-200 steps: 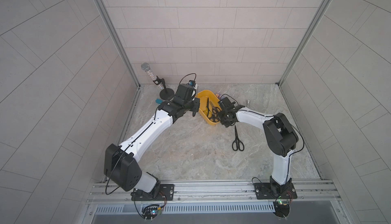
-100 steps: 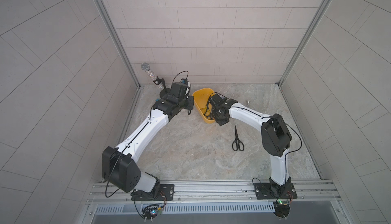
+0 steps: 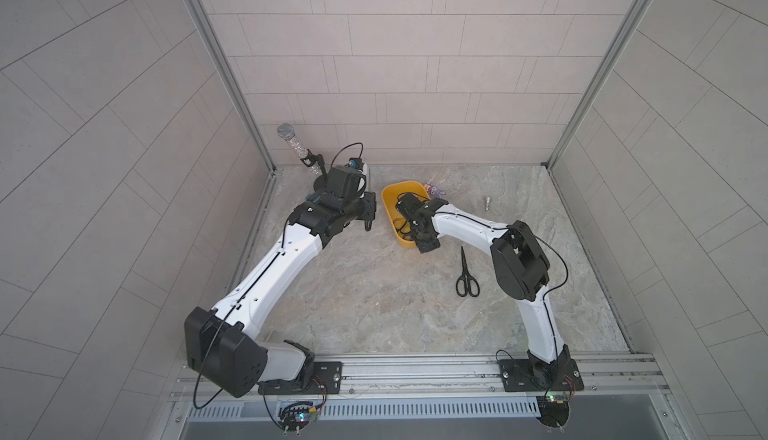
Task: Take the scissors out of the storage box
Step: Adjust the storage box at the center of the board.
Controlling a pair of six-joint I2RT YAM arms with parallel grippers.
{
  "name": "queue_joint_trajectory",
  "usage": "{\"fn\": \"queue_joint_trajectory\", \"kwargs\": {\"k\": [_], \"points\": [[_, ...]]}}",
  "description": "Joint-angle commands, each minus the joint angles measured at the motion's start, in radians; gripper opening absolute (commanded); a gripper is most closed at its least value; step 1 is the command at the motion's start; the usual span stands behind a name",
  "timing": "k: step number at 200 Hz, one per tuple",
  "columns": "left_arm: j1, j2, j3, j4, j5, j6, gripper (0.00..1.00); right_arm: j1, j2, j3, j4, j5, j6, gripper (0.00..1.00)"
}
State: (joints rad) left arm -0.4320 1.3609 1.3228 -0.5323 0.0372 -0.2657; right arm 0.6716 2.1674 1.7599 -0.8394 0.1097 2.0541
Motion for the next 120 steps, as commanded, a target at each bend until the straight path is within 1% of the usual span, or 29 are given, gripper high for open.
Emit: {"fn": "queue_joint_trajectory", "kwargs": {"k": [1,60,74,90,103,120], "points": [[0.008,-0.029,0.013,-0.016,0.0,-0.001,0.0,0.008,0.018,0.048,-0.025,0.043,0.119,0.0],[0.013,-0.032,0.037,-0.038,0.013,-0.007,0.0,0.02,0.057,0.101,-0.037,0.052,0.157,0.0],[0.017,-0.033,0.042,-0.044,0.013,-0.003,0.0,0.019,0.058,0.094,-0.041,0.055,0.159,0.03],[0.023,-0.036,0.041,-0.045,0.013,-0.003,0.0,0.019,0.053,0.086,-0.045,0.071,0.141,0.08],[0.028,-0.036,0.041,-0.046,0.013,-0.002,0.0,0.019,0.049,0.078,-0.025,0.071,0.124,0.18],[0.03,-0.034,0.044,-0.044,0.016,-0.003,0.0,0.018,0.045,0.085,-0.013,0.088,0.096,0.26]]}}
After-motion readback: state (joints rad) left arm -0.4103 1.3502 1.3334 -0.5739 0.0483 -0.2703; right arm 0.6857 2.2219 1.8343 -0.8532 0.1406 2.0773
